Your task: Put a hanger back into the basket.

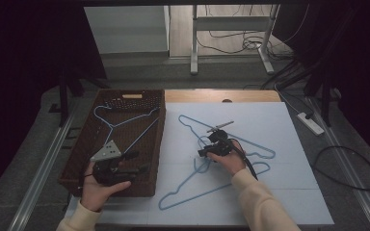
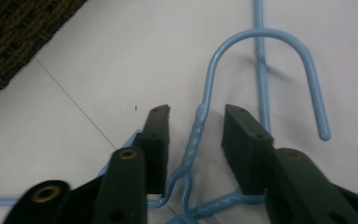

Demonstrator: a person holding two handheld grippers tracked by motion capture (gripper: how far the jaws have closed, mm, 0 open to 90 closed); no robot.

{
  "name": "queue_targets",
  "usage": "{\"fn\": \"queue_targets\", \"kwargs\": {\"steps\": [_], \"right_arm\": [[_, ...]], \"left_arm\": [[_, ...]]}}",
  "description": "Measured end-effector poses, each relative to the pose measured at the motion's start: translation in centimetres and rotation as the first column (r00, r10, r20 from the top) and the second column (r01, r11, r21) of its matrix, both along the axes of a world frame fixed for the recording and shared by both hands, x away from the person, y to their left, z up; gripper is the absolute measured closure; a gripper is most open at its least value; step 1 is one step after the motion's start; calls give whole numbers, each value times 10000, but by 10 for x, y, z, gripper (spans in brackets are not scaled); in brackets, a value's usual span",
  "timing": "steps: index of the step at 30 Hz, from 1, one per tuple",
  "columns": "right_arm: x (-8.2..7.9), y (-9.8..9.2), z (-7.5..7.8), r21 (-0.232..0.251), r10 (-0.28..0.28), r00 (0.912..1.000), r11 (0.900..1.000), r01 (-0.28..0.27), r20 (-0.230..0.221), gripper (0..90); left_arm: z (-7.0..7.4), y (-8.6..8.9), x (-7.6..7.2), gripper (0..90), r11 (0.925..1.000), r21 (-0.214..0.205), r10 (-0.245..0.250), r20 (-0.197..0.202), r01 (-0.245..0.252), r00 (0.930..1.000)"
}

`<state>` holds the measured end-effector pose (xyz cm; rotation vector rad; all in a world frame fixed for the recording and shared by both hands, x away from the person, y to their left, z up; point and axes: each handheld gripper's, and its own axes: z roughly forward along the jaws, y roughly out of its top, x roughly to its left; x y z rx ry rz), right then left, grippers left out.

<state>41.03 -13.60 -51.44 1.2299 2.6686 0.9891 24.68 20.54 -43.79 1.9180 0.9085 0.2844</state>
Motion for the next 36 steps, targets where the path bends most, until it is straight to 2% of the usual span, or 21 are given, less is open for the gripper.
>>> {"fn": "queue_targets", "kwargs": {"steps": [4, 6, 8, 9, 10, 12, 14, 19, 21, 23, 25, 28, 29, 33, 34, 36], "right_arm": [[0, 3, -1, -142, -213, 9997, 9997, 211, -104, 758], [1, 3, -2, -54, -368, 9988, 9993, 367, -317, 803], [2, 1, -2, 170, -567, 9968, 9982, 578, -571, 823], [2, -1, -1, 460, -697, 9952, 9963, 729, -685, 836], [2, -1, -1, 460, -697, 9952, 9963, 729, -685, 836], [-1, -5, 5, 1081, -950, 9927, 9888, 1028, -744, 853], [-2, -7, 8, 1270, -962, 9927, 9863, 1049, -723, 856], [-15, -19, 26, 1901, -960, 9953, 9770, 962, -105, 861], [-16, -20, 27, 1929, -958, 9954, 9766, 953, -67, 861], [-23, -27, 35, 2231, -890, 9958, 9714, 816, 229, 863], [-26, -30, 38, 2285, -844, 9960, 9706, 755, 291, 863], [-32, -38, 46, 2753, -679, 9964, 9600, 513, 511, 863], [-36, -42, 50, 2970, -553, 9958, 9544, 313, 728, 863], [-40, -46, 56, 3069, -424, 9946, 9517, 113, 950, 863], [-43, -48, 59, 3237, -321, 9935, 9461, -49, 1088, 863], [-44, -50, 61, 3301, -282, 9928, 9439, -119, 1162, 863]], "left_arm": [[0, -1, 0, 342, 10000, 15, -22, -10, 22, 10000], [0, -1, 0, 342, 10000, 28, -21, -9, 21, 10000], [0, -1, 0, 342, 10000, 39, -13, 0, 13, 10000], [0, -1, 0, 342, 10000, 42, -12, 3, 12, 10000], [0, -1, -1, 342, 10000, 47, -13, 8, 13, 10000], [1, -1, -1, 342, 10000, 54, -15, 15, 15, 10000], [1, -2, -1, 342, 10000, 46, -17, 24, 17, 10000], [3, -5, -3, 343, 9999, 78, -90, 67, 90, 9999], [3, -6, -4, 343, 9999, 103, -120, 76, 119, 9999], [4, -10, -4, 343, 9997, 133, -196, 85, 195, 9998], [4, -12, -4, 343, 9996, 157, -239, 63, 238, 9997], [4, -16, -4, 344, 9993, 198, -312, 41, 311, 9995], [3, -18, -4, 344, 9991, 233, -346, 18, 346, 9994], [3, -22, -4, 344, 9987, 294, -427, 1, 427, 9991], [3, -23, -4, 343, 9985, 317, -449, -6, 449, 9990], [4, -26, -5, 344, 9982, 330, -499, -10, 500, 9988]]}}
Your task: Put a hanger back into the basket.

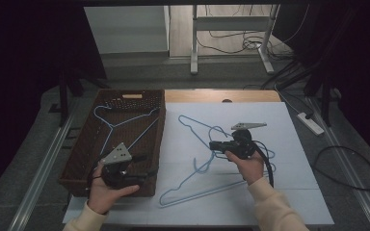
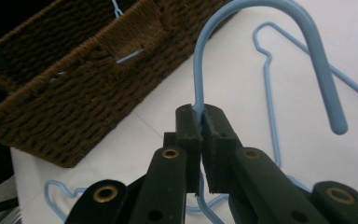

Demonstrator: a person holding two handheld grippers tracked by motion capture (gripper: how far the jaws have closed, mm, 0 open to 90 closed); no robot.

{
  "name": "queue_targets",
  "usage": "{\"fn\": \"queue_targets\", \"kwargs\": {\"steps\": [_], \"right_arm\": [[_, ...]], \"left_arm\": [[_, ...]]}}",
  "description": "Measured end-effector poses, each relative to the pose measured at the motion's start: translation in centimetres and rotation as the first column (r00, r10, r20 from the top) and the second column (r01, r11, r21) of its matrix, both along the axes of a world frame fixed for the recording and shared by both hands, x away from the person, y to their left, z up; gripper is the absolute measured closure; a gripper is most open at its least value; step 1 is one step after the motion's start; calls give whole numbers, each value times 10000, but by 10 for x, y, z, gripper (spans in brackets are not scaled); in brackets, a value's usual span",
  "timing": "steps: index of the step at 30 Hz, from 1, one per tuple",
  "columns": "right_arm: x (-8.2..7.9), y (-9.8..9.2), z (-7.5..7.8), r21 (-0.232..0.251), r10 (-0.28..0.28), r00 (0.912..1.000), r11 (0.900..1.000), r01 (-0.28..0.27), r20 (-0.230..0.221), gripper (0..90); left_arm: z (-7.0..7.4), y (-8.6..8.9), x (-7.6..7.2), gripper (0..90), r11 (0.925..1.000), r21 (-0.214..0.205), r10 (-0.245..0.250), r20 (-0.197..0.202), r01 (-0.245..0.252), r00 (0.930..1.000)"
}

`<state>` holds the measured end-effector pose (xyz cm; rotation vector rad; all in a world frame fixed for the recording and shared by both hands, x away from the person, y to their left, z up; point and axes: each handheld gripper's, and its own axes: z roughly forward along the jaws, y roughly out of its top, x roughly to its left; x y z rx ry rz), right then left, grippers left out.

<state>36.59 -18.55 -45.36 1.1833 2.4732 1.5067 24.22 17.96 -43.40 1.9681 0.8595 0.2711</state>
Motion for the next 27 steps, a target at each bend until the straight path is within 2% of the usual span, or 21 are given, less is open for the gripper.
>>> {"fn": "queue_targets", "kwargs": {"steps": [5, 12, 17, 27], "right_arm": [[-6, -6, 9, 469, 244, 9995, 9986, -252, 177, 864], [-12, -15, 17, 675, 105, 9996, 9976, -121, 245, 864], [-16, -18, 21, 770, 99, 9996, 9970, -118, 258, 864], [-22, -18, 28, 893, 223, 9992, 9957, -253, 341, 864]], "left_arm": [[2, -9, 0, 343, 9998, 74, -190, 19, 190, 9998], [4, -28, 3, 341, 9982, 175, -574, -48, 574, 9983], [3, -49, 8, 337, 9944, 347, -984, -299, 994, 9947], [0, -78, 15, 331, 9882, 537, -1391, -757, 1433, 9874]]}}
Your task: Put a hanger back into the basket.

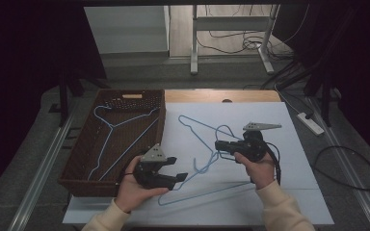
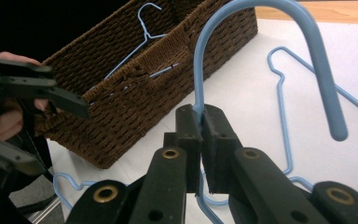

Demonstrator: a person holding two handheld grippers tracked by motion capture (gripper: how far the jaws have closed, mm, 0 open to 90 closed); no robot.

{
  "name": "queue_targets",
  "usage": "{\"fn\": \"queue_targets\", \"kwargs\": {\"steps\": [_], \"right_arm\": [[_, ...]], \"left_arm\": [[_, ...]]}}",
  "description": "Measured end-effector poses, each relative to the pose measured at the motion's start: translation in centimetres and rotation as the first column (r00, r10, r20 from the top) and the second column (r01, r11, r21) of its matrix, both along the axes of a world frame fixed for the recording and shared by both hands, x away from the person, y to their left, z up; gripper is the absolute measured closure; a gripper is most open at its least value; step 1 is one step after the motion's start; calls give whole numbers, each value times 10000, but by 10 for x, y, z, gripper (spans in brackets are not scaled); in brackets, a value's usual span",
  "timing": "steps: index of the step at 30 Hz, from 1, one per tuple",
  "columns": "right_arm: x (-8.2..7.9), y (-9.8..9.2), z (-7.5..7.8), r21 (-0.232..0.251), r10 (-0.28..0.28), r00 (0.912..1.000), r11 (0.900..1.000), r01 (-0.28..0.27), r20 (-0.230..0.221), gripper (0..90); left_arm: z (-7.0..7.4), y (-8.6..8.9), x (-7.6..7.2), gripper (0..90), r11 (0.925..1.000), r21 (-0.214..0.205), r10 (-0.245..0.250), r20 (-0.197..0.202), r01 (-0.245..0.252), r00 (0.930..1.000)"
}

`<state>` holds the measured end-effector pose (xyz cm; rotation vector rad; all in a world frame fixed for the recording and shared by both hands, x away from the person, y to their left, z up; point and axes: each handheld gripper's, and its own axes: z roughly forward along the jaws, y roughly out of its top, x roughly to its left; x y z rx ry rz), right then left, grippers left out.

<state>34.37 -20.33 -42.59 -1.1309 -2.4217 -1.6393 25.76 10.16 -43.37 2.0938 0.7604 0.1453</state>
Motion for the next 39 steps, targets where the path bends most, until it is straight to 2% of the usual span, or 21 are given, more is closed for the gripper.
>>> {"fn": "queue_targets", "kwargs": {"steps": [7, 13, 16, 20, 23, 24, 26, 31, 35, 37, 38, 39], "right_arm": [[-4, 2, 5, 102, 129, 9999, 9999, -129, 66, 864], [-7, 3, 8, 168, 239, 9996, 9996, -242, 169, 864], [-9, 5, 9, 220, 288, 9994, 9993, -292, 185, 864], [-10, 7, 9, 276, 406, 9990, 9988, -412, 209, 864], [-12, 7, 10, 341, 433, 9988, 9984, -441, 240, 864], [-12, 7, 11, 397, 459, 9986, 9981, -469, 256, 863], [-13, 7, 12, 442, 487, 9984, 9978, -500, 301, 863], [-15, 7, 14, 649, 481, 9977, 9966, -512, 471, 860], [-17, 5, 16, 1136, 572, 9965, 9915, -638, 605, 847], [-19, 5, 19, 1104, 571, 9938, 9916, -676, 954, 763], [-19, 5, 19, 1104, 571, 9938, 9916, -676, 954, 763], [-20, 4, 20, 1101, 516, 9927, 9919, -637, 1090, 691]], "left_arm": [[-4, -16, 4, 330, 9996, 126, -246, -372, 251, 9990], [-10, -28, 6, 352, 9978, 411, -492, -702, 522, 9963], [-14, -33, 8, 449, 9944, 645, -778, -963, 842, 9923], [-18, -36, 8, 667, 9896, 769, -1100, -1379, 1214, 9843], [-18, -36, 8, 787, 9876, 844, -1185, -1544, 1326, 9809], [-17, -34, 8, 841, 9888, 752, -1153, -1603, 1286, 9803], [-16, -33, 8, 851, 9895, 765, -1093, -1597, 1227, 9811], [-11, -27, 6, 854, 9940, 449, -928, -1347, 997, 9865], [-5, -24, 4, 854, 9949, 402, -875, -1143, 927, 9896], [-3, -22, 4, 855, 9965, 314, -732, -1053, 769, 9917], [-3, -22, 4, 855, 9965, 314, -732, -1053, 769, 9917], [-2, -20, 4, 855, 9971, 285, -668, -1009, 700, 9927]]}}
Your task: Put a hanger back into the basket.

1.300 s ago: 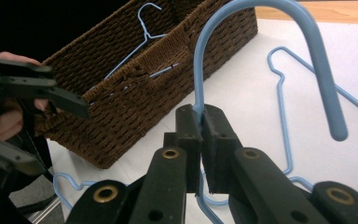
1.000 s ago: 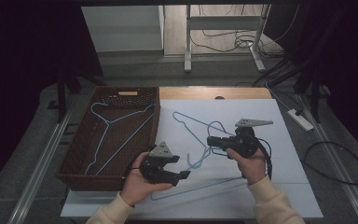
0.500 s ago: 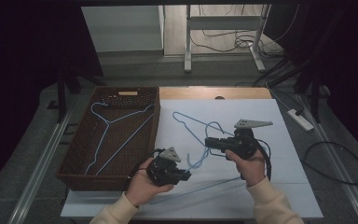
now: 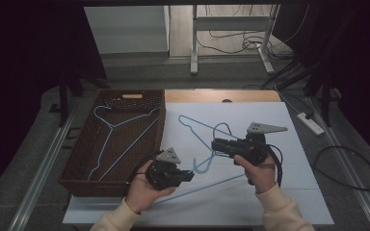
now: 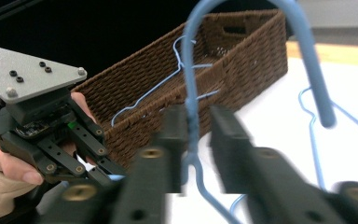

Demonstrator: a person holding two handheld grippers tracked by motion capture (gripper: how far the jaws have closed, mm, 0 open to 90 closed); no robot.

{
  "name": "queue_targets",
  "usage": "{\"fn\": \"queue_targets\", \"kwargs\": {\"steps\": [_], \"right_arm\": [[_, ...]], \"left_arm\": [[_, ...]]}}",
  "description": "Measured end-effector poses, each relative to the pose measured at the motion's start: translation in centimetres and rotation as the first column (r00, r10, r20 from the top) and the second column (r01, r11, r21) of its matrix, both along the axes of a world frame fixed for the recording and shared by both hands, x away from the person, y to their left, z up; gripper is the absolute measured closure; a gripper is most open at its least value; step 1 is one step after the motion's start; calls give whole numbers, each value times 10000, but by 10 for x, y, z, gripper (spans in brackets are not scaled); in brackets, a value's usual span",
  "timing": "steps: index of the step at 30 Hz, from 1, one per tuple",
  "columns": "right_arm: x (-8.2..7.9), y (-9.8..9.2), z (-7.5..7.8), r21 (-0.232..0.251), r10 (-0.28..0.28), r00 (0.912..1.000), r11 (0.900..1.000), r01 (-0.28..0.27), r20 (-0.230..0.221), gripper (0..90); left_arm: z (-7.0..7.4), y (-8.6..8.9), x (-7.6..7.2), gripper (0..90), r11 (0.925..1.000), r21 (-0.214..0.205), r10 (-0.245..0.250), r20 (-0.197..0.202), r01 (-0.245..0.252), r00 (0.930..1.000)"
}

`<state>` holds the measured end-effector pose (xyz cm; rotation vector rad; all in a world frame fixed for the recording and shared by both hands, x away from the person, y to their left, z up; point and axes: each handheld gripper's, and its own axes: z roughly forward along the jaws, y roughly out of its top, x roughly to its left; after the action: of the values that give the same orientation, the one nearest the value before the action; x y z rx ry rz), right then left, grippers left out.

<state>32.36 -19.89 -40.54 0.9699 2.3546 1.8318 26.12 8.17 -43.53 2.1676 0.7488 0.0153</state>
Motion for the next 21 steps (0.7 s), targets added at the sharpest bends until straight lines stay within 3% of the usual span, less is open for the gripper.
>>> {"fn": "queue_targets", "kwargs": {"steps": [2, 4, 8, 10, 16, 21], "right_arm": [[-2, -2, 2, 107, -122, 9997, 9999, 120, 190, 599], [-7, -7, 7, 84, -365, 9970, 9993, 360, 688, 488], [-12, -11, 9, -133, -630, 9914, 9978, 650, 1151, 418], [-17, -14, 10, -301, -922, 9821, 9947, 984, 1641, 357], [-23, -26, 2, -933, -1155, 9688, 9859, 1387, 2192, 303], [-26, -36, -7, -1106, -1260, 9654, 9818, 1543, 2285, 285]], "left_arm": [[3, 5, 0, 855, 9997, -129, 208, 76, -207, 9998], [7, 10, 0, 855, 9989, -271, 393, 124, -389, 9992], [13, 20, 1, 855, 9961, -618, 652, 234, -637, 9976], [16, 25, 2, 855, 9937, -825, 788, 255, -764, 9966], [25, 42, 4, 856, 9862, -1226, 1170, 386, -1116, 9924], [32, 60, 4, 855, 9772, -1624, 1464, 466, -1371, 9881]]}}
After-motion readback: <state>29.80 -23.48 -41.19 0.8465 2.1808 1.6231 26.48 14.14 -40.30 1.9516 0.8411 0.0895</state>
